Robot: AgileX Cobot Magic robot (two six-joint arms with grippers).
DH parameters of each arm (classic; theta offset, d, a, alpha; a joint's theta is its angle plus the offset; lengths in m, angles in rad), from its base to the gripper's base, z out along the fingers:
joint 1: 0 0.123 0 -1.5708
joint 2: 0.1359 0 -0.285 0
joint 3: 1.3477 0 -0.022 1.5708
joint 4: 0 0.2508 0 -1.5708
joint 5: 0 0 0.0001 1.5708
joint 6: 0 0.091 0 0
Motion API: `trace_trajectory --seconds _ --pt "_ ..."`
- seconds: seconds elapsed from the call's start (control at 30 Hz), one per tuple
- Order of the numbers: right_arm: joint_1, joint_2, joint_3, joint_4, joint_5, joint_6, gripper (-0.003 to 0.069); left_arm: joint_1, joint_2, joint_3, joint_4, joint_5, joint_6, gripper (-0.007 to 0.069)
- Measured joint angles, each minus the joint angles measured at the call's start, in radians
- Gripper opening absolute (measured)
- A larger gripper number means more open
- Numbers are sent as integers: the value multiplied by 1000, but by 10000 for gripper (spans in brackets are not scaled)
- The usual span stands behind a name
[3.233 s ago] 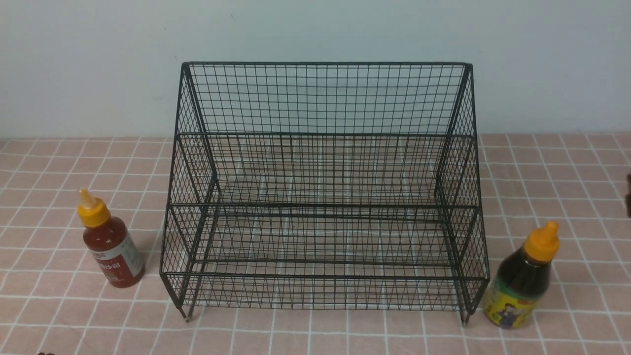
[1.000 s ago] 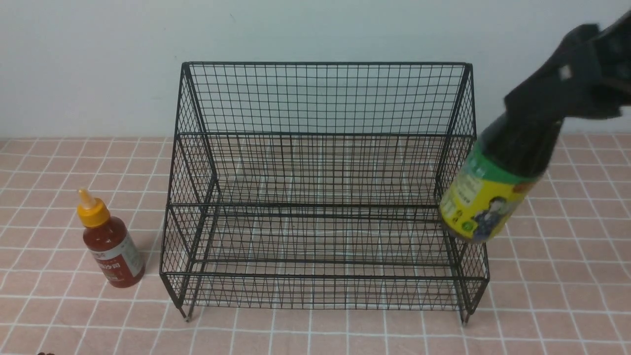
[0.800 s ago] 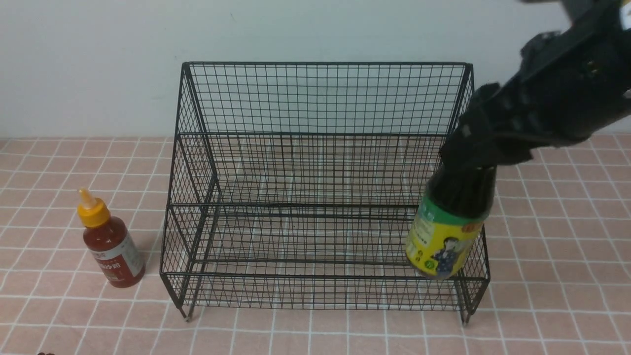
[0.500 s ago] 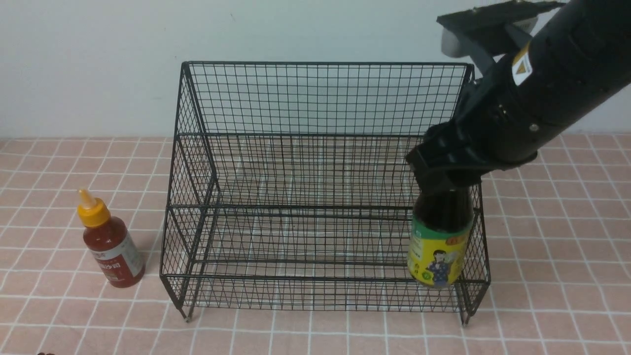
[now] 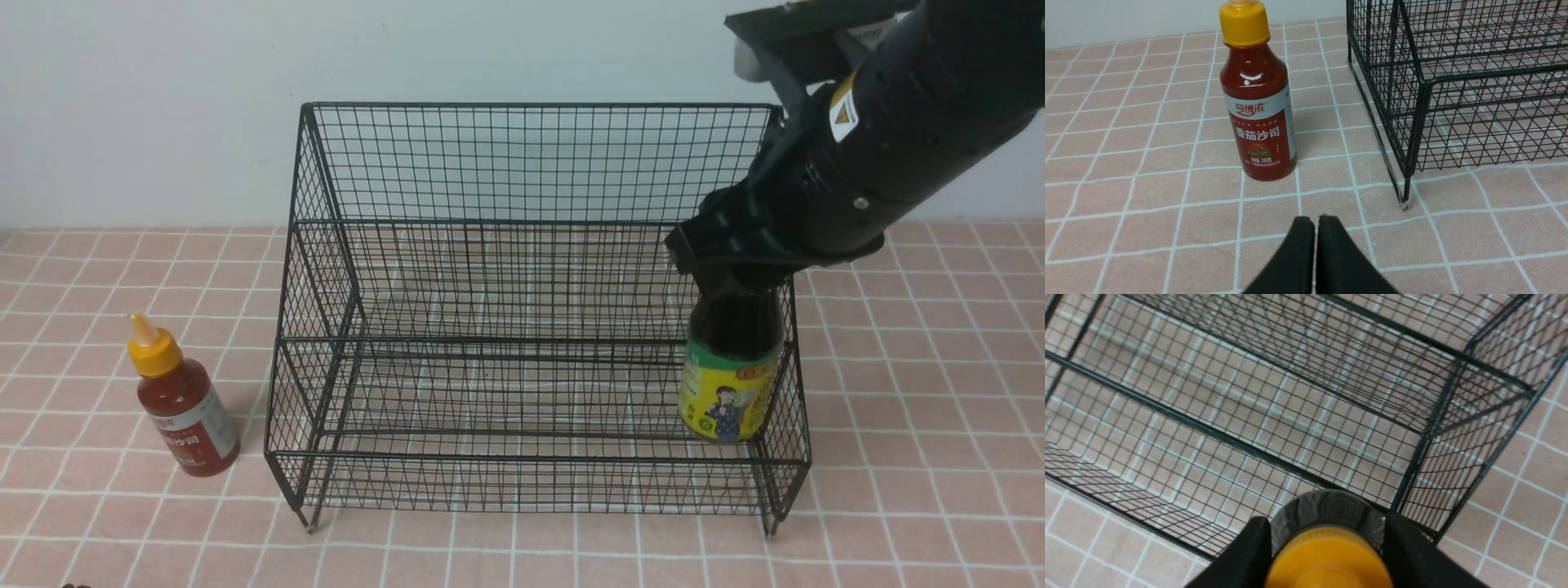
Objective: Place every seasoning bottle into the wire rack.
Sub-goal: Use the right arm to put the condiment bottle back on the shelf
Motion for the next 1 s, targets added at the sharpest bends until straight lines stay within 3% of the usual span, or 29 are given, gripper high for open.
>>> trace_trajectory --seconds 1.0 --pt "0 186 0 129 26 12 322 0 0 0 0 0 0 -7"
